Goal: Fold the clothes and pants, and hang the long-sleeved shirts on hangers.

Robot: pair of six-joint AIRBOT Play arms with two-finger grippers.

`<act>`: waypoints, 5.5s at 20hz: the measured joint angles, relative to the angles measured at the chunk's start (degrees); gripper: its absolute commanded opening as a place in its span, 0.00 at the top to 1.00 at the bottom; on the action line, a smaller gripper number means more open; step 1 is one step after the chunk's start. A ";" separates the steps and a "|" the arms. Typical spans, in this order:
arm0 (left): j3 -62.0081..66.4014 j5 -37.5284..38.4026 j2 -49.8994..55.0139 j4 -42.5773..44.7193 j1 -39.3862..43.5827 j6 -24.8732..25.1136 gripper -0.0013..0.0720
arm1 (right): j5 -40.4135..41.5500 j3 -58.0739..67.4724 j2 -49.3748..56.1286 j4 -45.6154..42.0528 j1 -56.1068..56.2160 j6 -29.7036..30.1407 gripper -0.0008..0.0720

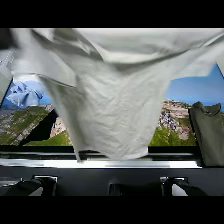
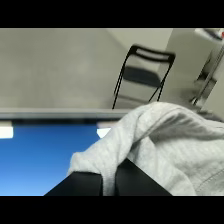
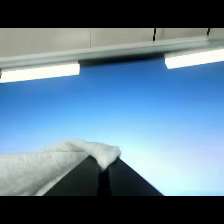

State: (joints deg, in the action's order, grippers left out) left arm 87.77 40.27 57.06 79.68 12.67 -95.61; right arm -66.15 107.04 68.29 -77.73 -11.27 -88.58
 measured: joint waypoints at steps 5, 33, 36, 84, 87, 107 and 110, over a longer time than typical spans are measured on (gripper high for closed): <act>-1.79 15.37 19.91 -4.81 -0.28 -4.57 0.95 | -6.64 0.02 19.56 5.68 0.00 -6.25 0.93; -2.40 38.47 33.53 -15.21 -11.13 9.29 0.94 | -11.02 -36.44 22.64 17.57 0.13 -3.13 0.94; -5.46 40.06 33.62 -16.26 -11.43 9.81 0.94 | -3.17 -24.17 22.56 16.68 -7.23 -8.72 0.93; 26.03 4.44 -11.37 -31.93 -14.71 19.15 0.95 | 7.21 12.33 -13.55 25.75 -9.94 5.07 0.94; 22.99 6.12 -13.16 -25.64 -14.75 17.18 0.95 | 2.36 11.23 -12.72 26.29 -9.92 1.07 0.94; -34.62 -7.26 17.57 -32.61 -7.17 15.65 0.01 | 8.26 -30.18 20.39 26.77 0.13 -1.46 0.12; -31.85 9.33 17.33 -30.36 -14.01 15.91 0.01 | -4.24 -28.11 20.57 20.98 -7.74 -0.98 0.12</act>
State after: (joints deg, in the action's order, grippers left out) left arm 55.92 49.60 74.39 49.32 -1.34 -79.70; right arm -70.39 78.94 88.86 -56.75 -19.00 -89.56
